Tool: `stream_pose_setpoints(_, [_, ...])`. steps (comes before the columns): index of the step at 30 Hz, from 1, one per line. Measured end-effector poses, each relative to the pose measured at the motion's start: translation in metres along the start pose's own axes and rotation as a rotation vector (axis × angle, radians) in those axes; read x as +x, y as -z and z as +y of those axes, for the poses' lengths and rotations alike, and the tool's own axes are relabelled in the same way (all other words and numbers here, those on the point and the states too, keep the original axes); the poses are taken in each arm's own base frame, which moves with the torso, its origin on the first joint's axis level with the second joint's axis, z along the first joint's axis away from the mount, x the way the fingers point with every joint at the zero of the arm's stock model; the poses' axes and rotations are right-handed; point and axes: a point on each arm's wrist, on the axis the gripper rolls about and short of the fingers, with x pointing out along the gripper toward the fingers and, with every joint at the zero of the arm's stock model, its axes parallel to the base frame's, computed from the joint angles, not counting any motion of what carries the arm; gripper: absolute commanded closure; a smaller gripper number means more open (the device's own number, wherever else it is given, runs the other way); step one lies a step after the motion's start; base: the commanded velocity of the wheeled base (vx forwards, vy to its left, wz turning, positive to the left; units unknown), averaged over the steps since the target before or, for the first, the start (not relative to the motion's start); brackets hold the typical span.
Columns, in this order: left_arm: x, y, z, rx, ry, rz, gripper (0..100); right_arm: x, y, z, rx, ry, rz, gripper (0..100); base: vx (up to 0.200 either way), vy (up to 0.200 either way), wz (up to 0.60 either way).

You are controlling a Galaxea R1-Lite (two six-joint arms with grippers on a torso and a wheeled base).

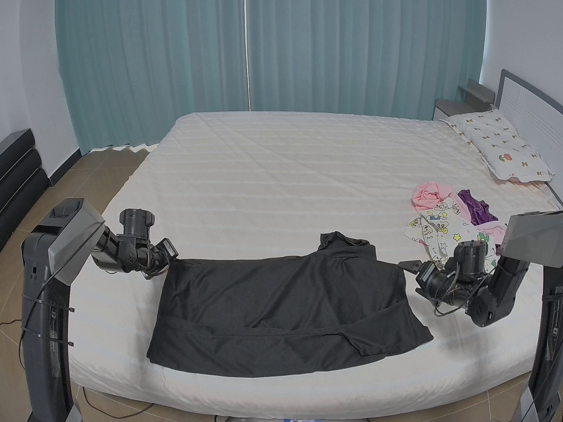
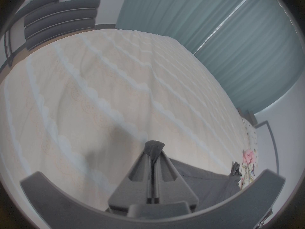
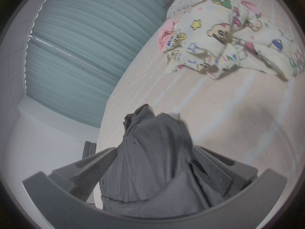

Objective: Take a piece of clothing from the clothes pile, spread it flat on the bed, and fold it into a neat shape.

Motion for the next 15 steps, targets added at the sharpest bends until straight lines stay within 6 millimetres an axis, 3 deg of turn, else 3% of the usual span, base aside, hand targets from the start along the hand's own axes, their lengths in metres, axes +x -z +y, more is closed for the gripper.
stream_pose_setpoints(7, [-0.005,-0.009,0.001,-0.059,0.004,-0.023,100,0.03,-0.02,0.038,-0.07,0.008,-0.043,0,0.0,0.0,0.0])
stream_pose_setpoints(15, [-0.01,-0.011,0.003,-0.118,-0.001,-0.017,100,0.069,-0.03,0.056,-0.154,0.045,-0.071,0,0.0,0.0,0.0])
